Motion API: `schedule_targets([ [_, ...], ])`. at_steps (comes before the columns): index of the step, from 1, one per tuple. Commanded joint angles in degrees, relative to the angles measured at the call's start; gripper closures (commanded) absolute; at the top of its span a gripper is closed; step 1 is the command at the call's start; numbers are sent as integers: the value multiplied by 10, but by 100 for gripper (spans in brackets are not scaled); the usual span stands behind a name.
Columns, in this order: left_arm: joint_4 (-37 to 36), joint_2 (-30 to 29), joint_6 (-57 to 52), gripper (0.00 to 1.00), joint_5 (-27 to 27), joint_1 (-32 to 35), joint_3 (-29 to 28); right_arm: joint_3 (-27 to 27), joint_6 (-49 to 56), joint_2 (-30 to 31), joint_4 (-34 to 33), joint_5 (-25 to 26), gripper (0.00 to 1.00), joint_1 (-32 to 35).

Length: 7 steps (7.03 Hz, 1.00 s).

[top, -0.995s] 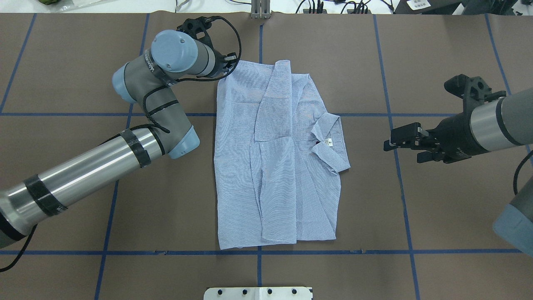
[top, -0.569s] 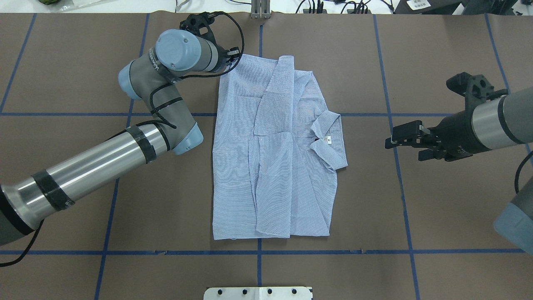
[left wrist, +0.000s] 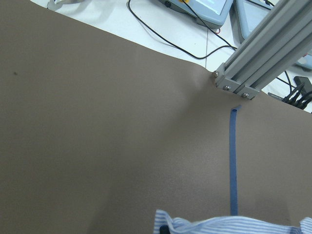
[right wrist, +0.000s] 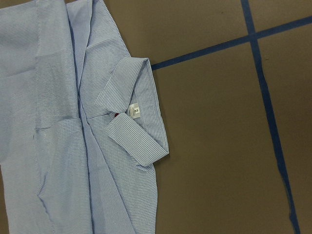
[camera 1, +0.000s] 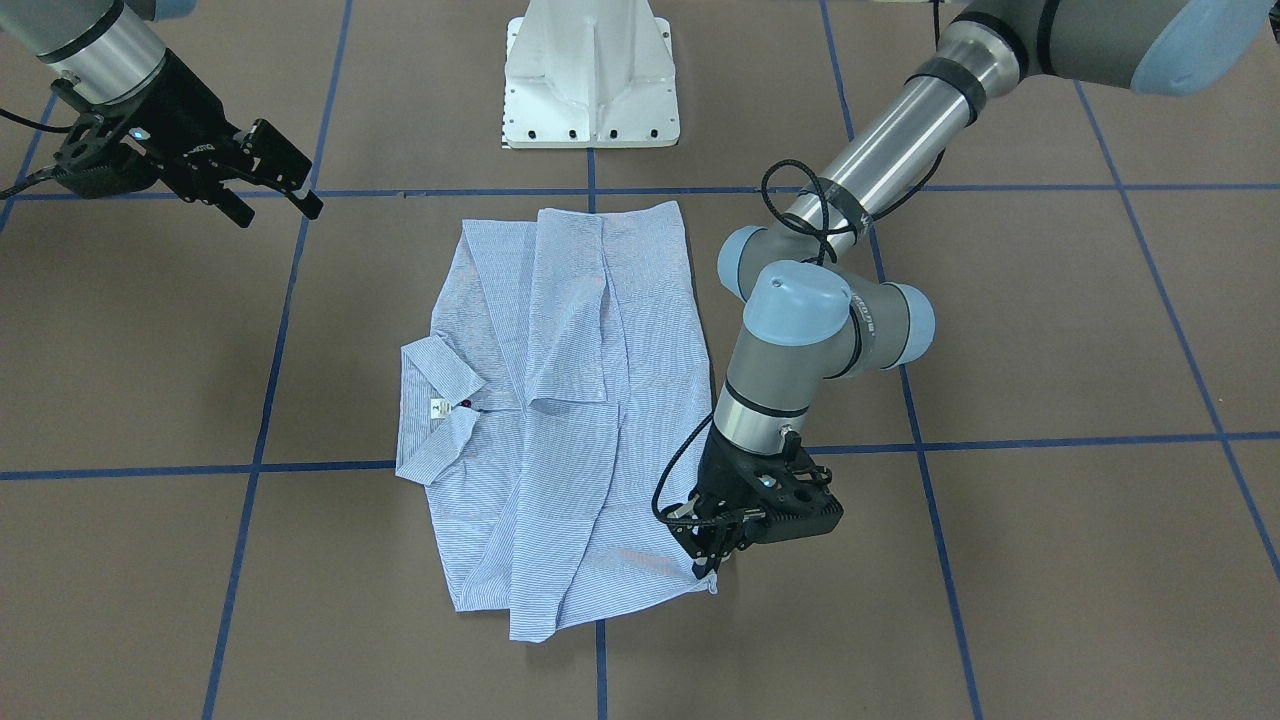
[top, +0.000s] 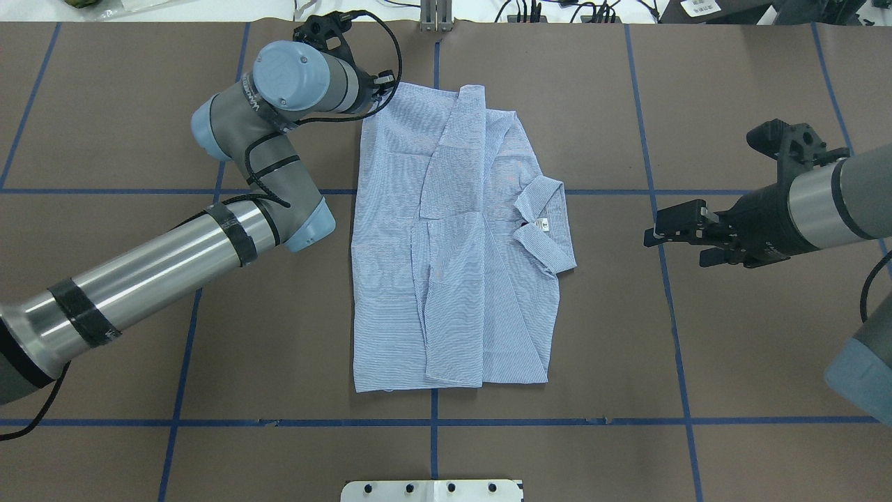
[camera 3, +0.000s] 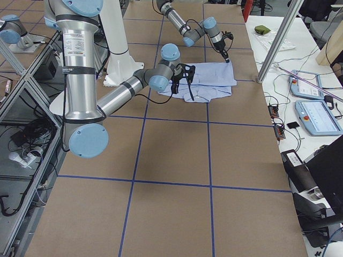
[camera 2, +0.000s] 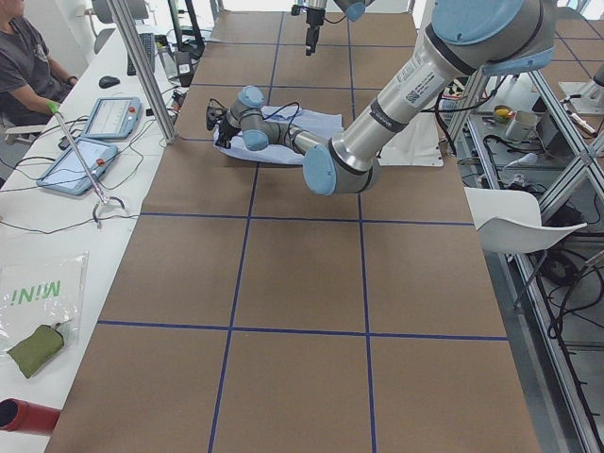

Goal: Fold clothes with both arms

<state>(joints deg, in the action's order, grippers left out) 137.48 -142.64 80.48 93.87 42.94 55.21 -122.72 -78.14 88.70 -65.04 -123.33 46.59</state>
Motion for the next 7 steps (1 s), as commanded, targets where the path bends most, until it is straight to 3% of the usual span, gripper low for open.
schedule_targets([
  [1,1,-1,1,6,-14,0,2,-1,0,-5,0,7,0,-1],
  [2,1,-4,3,0,-27,0,9,0,0,-19,0,16,0,-1],
  [4,-5,12,-20,0,-12,24,49,23,0,-57,-6,44,0,-21],
  [5,-2,67,-66,0,26,39,102,48,-1,-88,-16,71,0,-44],
  [7,-2,177,-121,0,90,64,214,56,0,-200,-184,151,0,-98],
])
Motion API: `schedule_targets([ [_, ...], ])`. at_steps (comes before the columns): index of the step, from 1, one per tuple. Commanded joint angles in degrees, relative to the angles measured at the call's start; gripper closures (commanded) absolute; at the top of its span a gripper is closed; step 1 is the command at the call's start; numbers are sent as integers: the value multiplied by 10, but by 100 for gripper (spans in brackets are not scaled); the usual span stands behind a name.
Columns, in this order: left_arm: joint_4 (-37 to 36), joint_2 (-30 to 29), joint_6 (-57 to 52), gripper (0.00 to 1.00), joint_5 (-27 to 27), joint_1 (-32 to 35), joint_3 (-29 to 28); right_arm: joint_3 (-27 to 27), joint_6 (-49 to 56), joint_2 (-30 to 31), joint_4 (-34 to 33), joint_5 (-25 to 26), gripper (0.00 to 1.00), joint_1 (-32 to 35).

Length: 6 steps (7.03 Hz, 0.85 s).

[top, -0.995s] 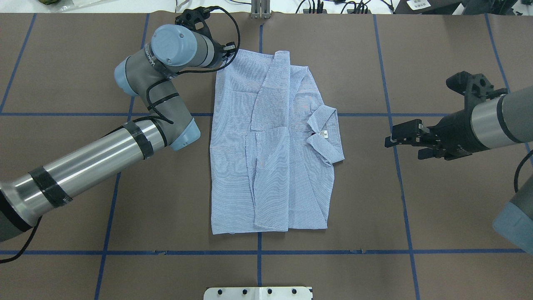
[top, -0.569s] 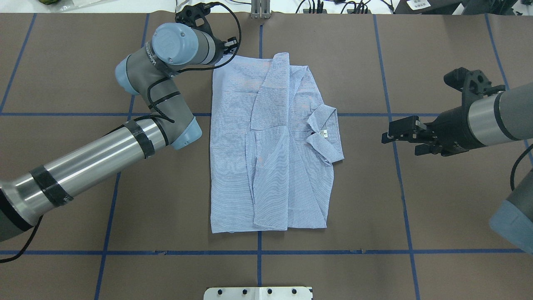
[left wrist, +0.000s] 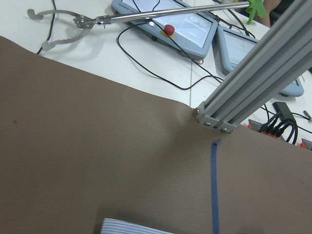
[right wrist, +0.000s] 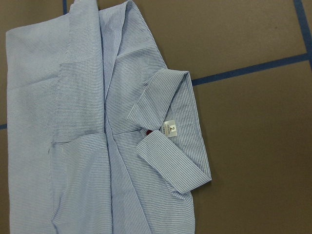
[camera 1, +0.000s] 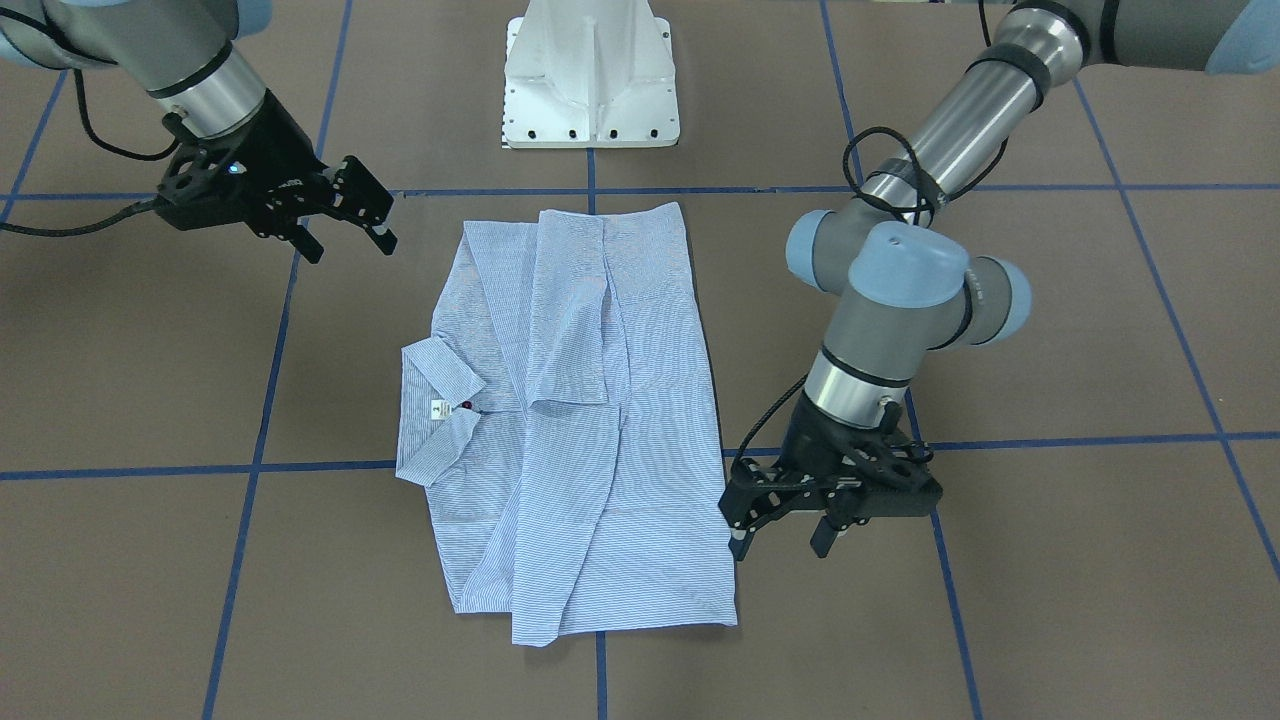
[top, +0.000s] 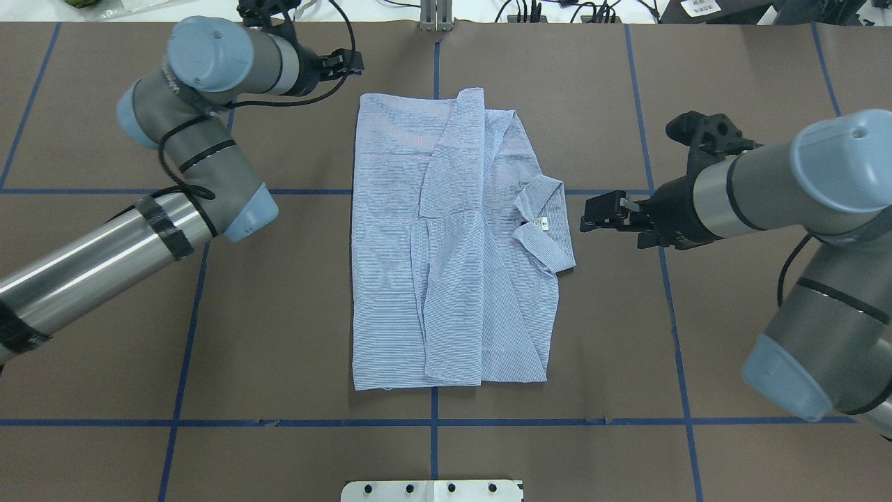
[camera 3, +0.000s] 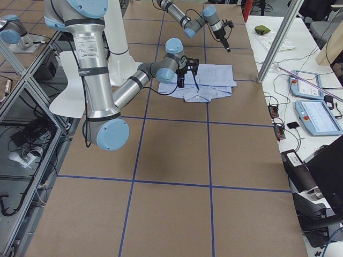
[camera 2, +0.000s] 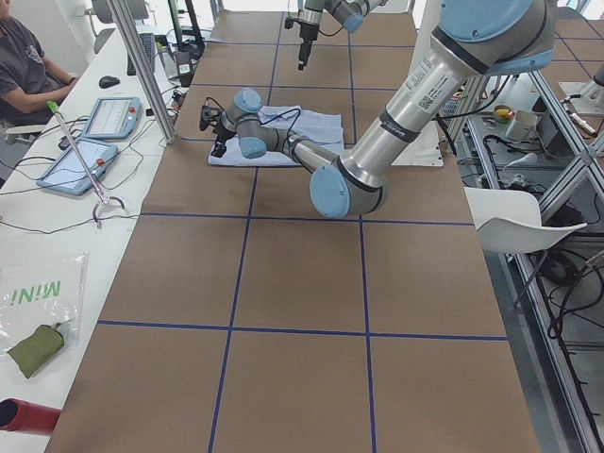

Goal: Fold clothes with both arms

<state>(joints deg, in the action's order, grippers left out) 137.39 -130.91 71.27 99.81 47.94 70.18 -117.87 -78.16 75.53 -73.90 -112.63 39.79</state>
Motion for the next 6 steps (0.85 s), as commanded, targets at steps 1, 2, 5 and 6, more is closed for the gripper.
schedule_targets([
  [1,-1,110,-39,0,46,15,113,38,0,-140,-162,73,0,-45],
  [2,-1,140,-39,0,48,15,141,90,2,-188,-170,99,0,-52],
  [5,2,155,-39,0,48,15,141,246,47,-308,-169,159,0,-75],
  [6,2,156,-39,0,48,15,140,297,54,-347,-170,169,0,-82],
])
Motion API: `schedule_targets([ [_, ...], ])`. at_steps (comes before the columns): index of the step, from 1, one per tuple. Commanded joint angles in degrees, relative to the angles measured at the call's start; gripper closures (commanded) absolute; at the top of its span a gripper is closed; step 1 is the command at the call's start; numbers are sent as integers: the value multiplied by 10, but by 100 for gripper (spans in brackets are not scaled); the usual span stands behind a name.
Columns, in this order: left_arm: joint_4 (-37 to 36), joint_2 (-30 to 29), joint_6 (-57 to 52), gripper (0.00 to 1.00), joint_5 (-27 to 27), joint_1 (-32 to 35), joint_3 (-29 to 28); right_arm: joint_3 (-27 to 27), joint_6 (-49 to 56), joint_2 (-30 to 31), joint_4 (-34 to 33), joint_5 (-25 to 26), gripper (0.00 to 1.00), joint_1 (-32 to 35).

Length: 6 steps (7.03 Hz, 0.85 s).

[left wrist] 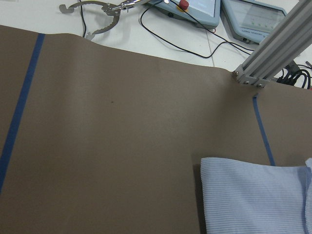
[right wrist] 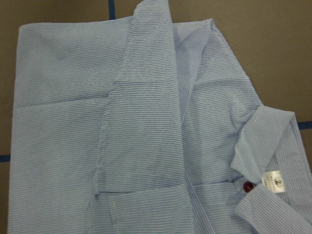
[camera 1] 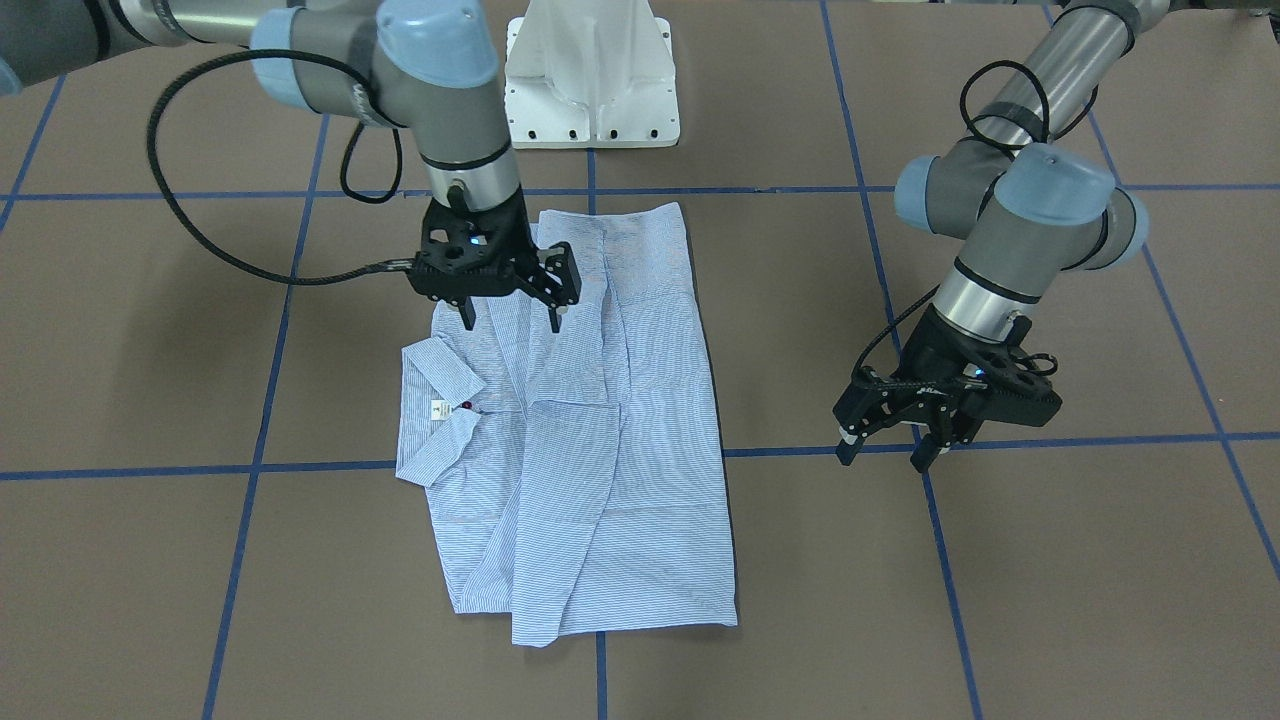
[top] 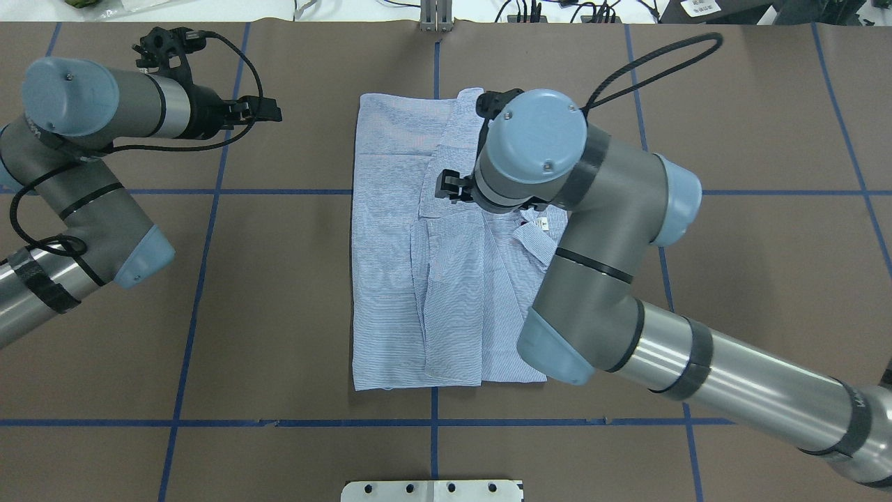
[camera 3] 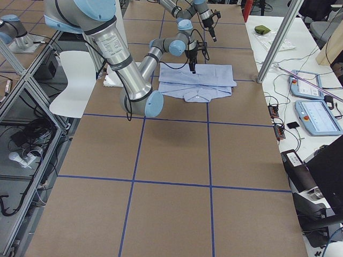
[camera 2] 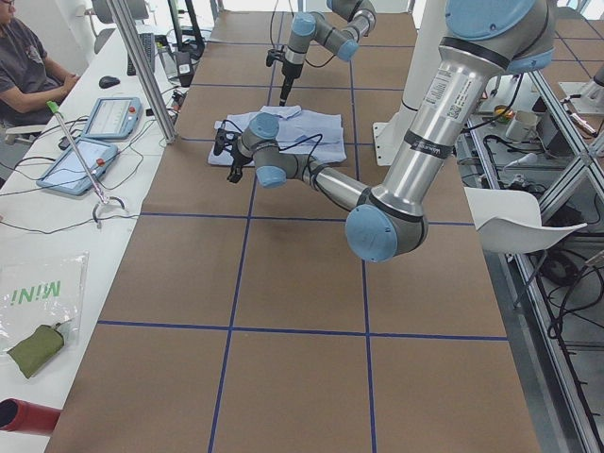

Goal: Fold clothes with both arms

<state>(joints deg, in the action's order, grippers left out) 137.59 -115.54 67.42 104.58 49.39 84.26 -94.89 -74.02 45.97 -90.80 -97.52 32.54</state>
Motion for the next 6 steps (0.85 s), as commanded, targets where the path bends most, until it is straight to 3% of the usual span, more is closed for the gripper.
schedule_targets([
  [1,0,2,0,0,0,0,-1,108,45,-79,-1,19,0,-13],
  [3,0,2,0,0,0,0,0,241,74,-165,-2,44,1,-31],
  [4,0,3,0,0,0,0,-1,278,100,-181,-2,47,2,-36],
  [6,-1,9,-7,0,14,4,0,298,144,-178,-3,47,5,-40],
])
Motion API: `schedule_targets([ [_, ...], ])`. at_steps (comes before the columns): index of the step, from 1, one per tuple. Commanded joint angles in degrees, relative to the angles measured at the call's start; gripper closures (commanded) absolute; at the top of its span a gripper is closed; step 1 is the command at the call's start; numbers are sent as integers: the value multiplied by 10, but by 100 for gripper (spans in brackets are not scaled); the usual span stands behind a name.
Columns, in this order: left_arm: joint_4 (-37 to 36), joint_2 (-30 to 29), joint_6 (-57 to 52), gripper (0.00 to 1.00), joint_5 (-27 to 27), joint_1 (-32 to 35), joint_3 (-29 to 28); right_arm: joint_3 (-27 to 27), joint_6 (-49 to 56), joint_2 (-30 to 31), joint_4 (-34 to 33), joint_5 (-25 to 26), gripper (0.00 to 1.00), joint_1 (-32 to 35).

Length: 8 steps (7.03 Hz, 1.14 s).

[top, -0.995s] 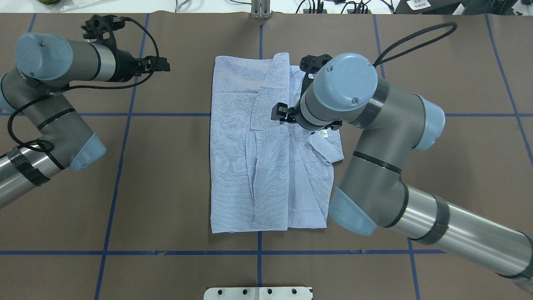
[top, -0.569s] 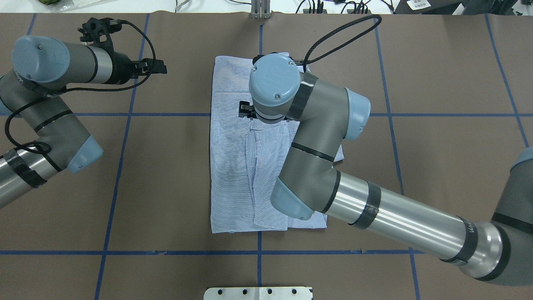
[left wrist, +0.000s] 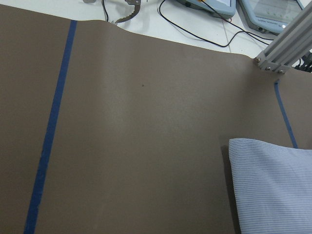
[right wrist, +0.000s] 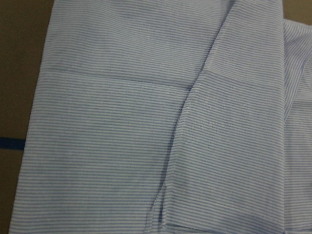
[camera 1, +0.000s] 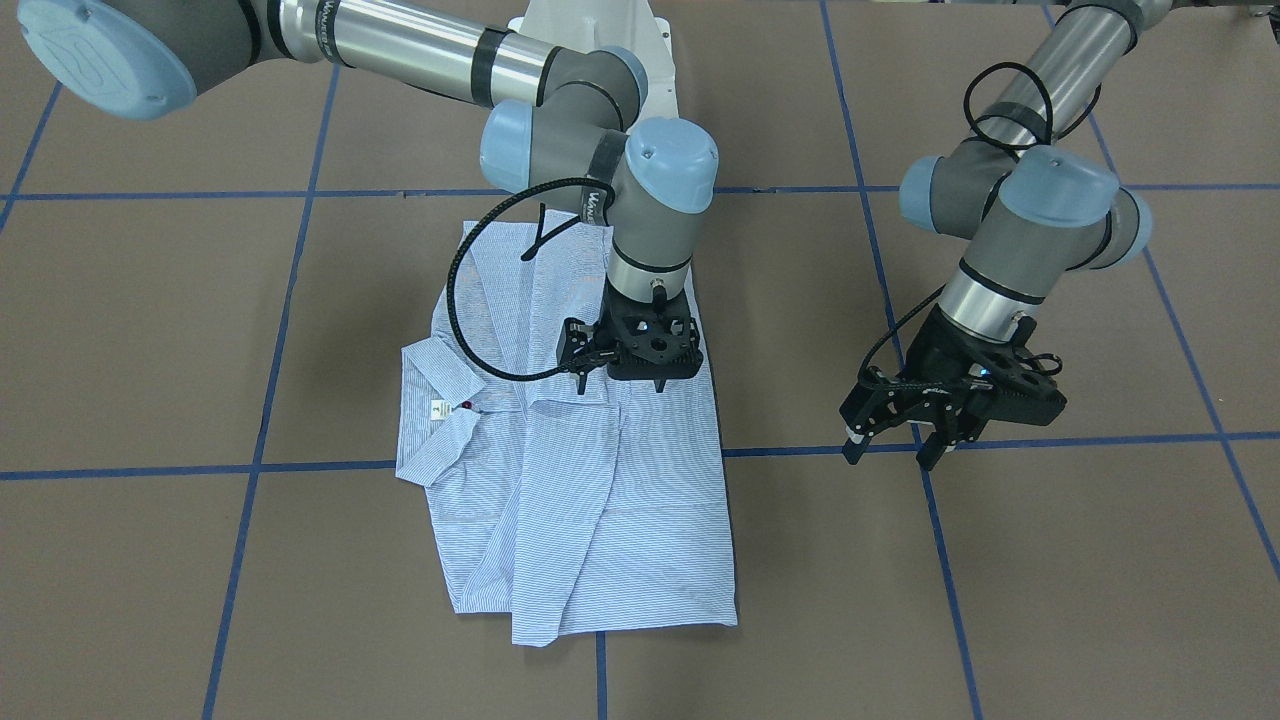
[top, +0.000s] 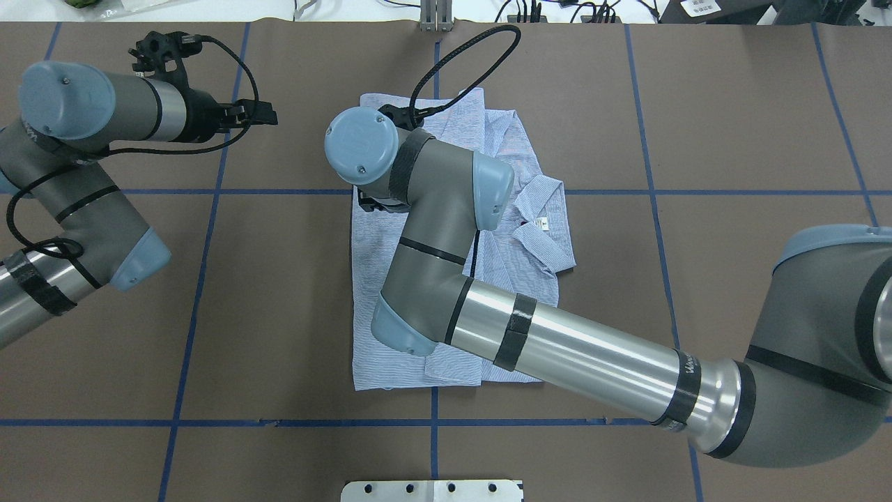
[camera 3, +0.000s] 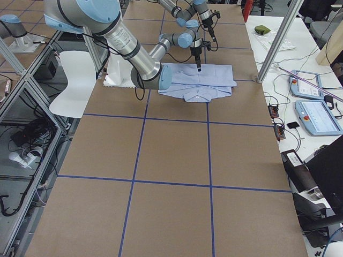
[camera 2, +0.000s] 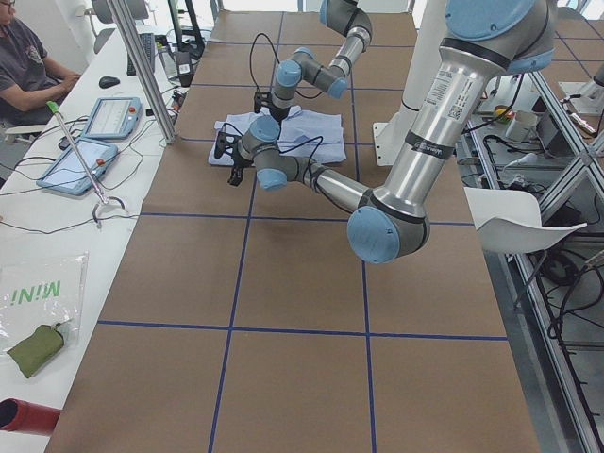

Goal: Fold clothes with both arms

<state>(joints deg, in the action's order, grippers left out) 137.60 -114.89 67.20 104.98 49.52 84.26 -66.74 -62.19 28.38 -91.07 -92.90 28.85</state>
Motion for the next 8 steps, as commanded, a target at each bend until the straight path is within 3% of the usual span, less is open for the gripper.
schedule_targets([
  [1,-4,30,-30,0,54,11,13,16,28,-2,-8,0,5,-5],
  [4,-7,82,-31,0,74,16,64,16,29,2,-16,-1,14,-16],
  [6,-7,82,-31,0,74,15,63,18,34,3,-16,1,30,-18],
  [8,-7,82,-30,0,73,15,63,24,41,6,-15,8,30,-19],
])
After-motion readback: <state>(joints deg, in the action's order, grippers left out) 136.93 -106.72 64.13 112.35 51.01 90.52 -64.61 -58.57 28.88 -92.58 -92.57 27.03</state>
